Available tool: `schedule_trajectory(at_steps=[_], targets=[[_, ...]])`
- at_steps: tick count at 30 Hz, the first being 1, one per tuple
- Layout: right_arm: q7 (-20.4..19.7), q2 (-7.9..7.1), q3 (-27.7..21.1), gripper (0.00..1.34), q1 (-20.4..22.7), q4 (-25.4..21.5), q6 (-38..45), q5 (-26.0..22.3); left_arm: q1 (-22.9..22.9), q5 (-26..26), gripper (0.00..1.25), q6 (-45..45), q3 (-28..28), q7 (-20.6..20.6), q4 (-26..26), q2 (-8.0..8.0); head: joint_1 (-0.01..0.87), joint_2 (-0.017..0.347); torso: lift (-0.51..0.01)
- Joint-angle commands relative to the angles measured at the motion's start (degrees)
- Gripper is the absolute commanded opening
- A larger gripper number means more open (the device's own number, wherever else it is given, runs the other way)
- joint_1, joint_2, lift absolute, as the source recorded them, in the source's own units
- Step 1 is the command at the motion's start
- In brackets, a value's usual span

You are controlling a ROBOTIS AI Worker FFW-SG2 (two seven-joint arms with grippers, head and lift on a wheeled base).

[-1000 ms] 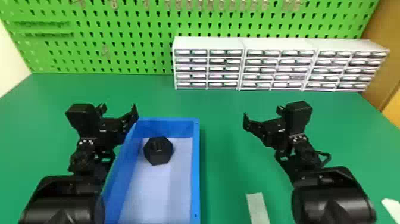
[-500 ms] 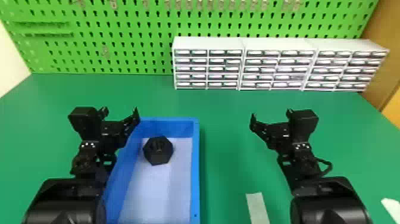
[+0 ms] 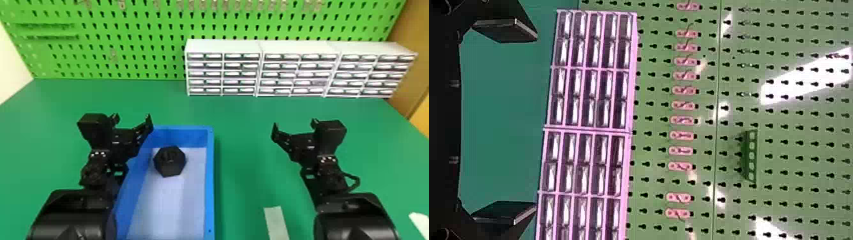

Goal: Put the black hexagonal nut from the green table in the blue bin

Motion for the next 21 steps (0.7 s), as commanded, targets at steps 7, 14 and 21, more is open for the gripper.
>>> schedule_trajectory(at_steps=[7, 14, 21], targets=[[0.0, 0.26, -0.6, 1.22, -0.5, 2.1, -1.0, -0.5, 0.2, 0.3, 0.91, 0.1, 0.0, 0.0, -0.1, 0.09, 0.686, 0.051, -0.096], [-0.1, 0.17, 0.0, 1.22, -1.2, 3.2, -1.0, -0.6, 0.2, 0.2, 0.91, 0.1, 0.2, 0.0, -0.1, 0.09, 0.686, 0.051, -0.096], [-0.2, 0.35, -0.3, 1.22, -0.8, 3.2, -1.0, -0.6, 0.6, 0.3, 0.91, 0.1, 0.3, 0.0, -0.1, 0.00, 0.686, 0.051, -0.096]])
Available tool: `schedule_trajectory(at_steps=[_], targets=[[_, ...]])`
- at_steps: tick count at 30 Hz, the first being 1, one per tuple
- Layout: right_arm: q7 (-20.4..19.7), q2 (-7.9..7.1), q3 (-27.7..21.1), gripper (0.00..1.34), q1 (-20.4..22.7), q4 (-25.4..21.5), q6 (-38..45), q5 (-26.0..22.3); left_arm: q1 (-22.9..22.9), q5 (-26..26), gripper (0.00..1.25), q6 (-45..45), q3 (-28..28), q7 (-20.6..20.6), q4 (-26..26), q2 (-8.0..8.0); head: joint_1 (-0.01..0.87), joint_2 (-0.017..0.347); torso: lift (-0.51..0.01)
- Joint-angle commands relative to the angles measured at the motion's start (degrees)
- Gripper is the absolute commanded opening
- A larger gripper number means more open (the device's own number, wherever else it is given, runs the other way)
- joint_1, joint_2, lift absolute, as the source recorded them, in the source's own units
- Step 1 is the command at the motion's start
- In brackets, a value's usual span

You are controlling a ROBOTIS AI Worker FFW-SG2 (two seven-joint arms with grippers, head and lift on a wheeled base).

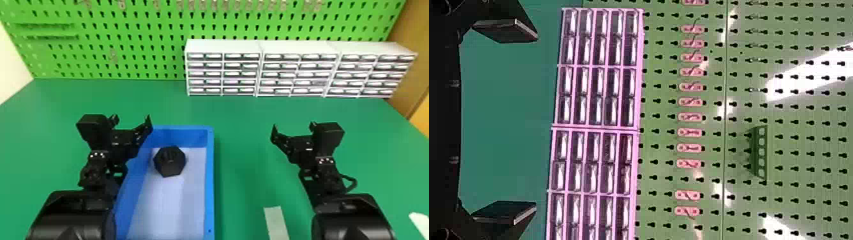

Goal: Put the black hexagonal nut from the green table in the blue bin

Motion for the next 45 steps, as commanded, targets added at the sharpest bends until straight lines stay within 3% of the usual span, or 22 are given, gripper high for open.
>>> schedule_trajectory(at_steps=[1, 15, 45], targets=[[0.0, 0.10, -0.4, 1.22, 0.4, 0.0, 0.0, 0.0, 0.4, 0.1, 0.91, 0.0, 0.1, 0.0, 0.0, -0.08, 0.686, 0.051, -0.096], [0.0, 0.19, -2.8, 1.22, 2.4, -3.4, 2.6, 1.4, 0.9, 0.1, 0.91, -0.1, -0.1, 1.1, 0.0, -0.08, 0.686, 0.051, -0.096], [-0.1, 0.01, -2.2, 1.22, 2.1, -4.2, 2.6, 2.5, 0.7, 0.3, 0.91, 0.0, -0.8, 1.9, 0.0, -0.08, 0.686, 0.051, -0.096]])
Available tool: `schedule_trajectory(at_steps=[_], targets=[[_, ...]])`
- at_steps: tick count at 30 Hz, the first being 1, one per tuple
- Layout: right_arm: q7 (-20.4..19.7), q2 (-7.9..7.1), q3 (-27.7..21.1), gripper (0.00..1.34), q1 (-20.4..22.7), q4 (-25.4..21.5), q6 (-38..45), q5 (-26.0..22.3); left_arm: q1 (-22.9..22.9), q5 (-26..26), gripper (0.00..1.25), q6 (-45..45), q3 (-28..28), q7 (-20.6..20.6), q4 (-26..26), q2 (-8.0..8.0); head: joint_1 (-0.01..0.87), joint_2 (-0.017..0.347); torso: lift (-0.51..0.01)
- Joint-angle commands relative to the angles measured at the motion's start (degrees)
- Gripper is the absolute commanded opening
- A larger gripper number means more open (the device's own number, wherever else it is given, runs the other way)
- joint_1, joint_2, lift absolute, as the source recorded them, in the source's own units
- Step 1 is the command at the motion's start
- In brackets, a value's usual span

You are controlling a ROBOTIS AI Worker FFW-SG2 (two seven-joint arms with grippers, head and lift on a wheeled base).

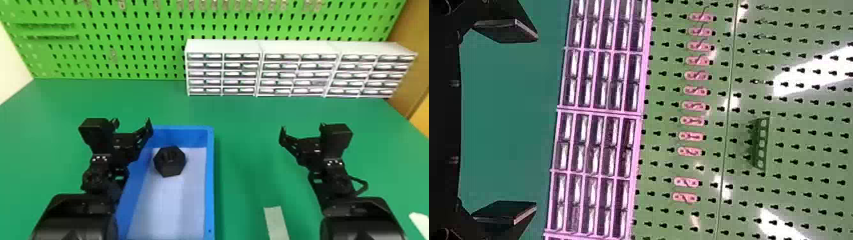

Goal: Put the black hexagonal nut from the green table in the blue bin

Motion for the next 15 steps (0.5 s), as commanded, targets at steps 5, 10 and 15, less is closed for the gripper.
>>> schedule_trajectory(at_steps=[5, 10, 15], targets=[[0.0, -0.13, 0.2, 1.22, -0.3, 0.0, 0.0, -1.0, -0.1, 0.0, 0.91, 0.0, 0.0, 0.0, 0.0, 0.00, 0.686, 0.051, -0.096], [0.0, -0.13, 0.4, 1.22, -0.5, -0.1, 0.0, -1.1, -0.1, 0.0, 0.91, 0.1, 0.0, 0.0, 0.0, 0.00, 0.686, 0.051, -0.096], [0.0, -0.30, 0.5, 1.22, -0.5, -0.1, 0.0, -1.2, -0.1, 0.1, 0.91, 0.0, 0.0, 0.0, 0.0, 0.00, 0.686, 0.051, -0.096]])
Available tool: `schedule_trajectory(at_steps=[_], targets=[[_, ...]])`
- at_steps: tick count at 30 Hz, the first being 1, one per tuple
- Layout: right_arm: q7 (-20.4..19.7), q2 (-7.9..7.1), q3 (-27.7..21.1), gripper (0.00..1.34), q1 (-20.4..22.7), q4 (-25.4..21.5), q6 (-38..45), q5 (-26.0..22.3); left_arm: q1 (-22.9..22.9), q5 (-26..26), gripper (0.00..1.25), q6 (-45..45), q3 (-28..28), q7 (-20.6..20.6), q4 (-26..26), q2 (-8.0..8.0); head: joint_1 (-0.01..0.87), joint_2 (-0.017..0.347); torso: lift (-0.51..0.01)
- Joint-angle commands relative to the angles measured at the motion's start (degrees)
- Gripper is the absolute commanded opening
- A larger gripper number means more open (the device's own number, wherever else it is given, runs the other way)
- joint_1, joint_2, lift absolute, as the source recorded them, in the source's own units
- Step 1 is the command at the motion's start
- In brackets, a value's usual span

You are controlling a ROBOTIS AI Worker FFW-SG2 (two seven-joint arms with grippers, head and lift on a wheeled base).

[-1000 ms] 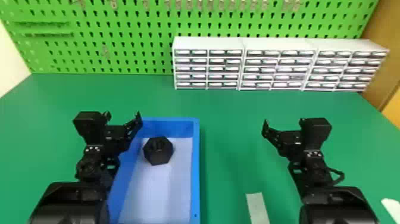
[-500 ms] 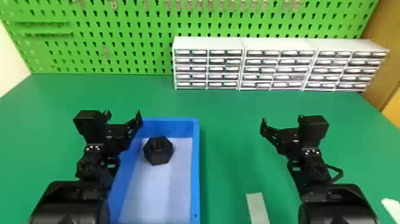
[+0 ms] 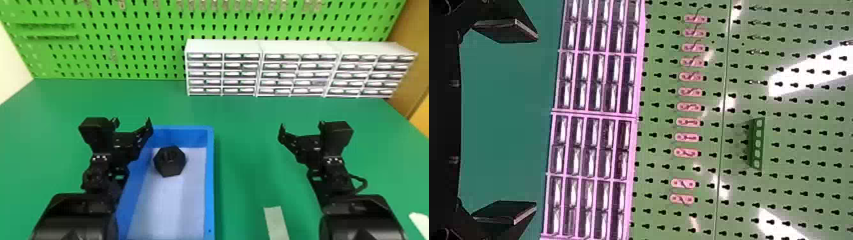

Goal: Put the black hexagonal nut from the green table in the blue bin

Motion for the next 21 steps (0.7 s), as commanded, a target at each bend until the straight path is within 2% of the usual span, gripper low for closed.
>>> schedule_trajectory(at_steps=[1, 21], targets=[[0.0, -0.12, 0.1, 1.22, 0.0, 0.0, 0.0, -0.1, 0.0, 0.0, 0.91, 0.0, 0.0, 0.0, 0.0, 0.00, 0.686, 0.051, -0.096], [0.0, -0.39, 0.3, 1.22, -0.5, 0.0, 1.1, -0.3, -0.1, 0.0, 0.91, 0.1, 0.1, 0.0, 0.0, 0.00, 0.686, 0.051, -0.096]])
